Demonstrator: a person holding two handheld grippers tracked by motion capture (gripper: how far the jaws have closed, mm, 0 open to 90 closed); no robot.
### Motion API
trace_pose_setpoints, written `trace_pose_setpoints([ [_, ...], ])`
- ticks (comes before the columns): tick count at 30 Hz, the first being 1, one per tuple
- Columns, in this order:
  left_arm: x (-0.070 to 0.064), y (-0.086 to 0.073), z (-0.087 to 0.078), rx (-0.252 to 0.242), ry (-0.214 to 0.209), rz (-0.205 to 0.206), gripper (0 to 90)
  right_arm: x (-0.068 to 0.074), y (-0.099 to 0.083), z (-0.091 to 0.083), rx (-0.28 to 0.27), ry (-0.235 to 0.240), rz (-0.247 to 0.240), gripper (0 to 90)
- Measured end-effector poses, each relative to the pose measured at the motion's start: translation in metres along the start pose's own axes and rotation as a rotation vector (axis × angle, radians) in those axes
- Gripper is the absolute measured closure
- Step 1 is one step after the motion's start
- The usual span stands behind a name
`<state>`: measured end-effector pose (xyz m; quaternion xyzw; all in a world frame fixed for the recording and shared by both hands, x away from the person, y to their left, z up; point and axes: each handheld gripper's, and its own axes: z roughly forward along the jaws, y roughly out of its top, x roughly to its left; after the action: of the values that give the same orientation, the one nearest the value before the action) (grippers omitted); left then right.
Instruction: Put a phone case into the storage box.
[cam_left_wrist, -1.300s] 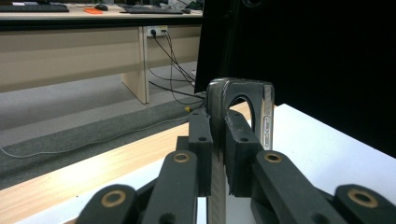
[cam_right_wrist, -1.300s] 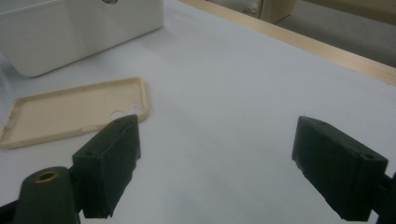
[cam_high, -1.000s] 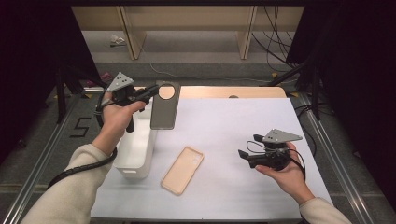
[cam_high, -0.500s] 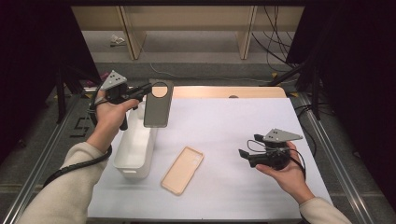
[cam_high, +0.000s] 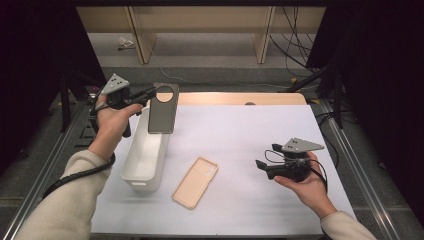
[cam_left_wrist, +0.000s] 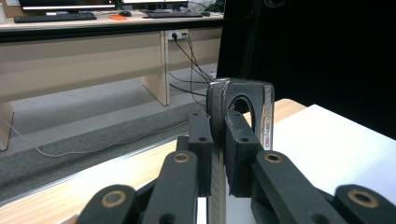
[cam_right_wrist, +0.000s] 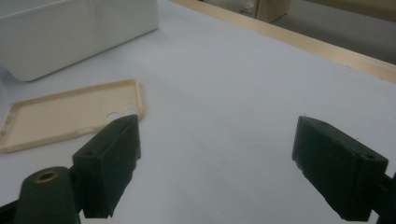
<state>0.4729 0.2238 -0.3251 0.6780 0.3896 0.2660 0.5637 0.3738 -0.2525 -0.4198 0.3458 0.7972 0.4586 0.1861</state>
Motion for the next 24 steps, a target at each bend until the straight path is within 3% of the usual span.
trace_pose_setpoints([
  [24,0.023,0.001,-0.004,-0.002,0.051,-0.013,82.2,-0.002,0.0,-0.001,0.0,-0.003,0.015,16.2],
])
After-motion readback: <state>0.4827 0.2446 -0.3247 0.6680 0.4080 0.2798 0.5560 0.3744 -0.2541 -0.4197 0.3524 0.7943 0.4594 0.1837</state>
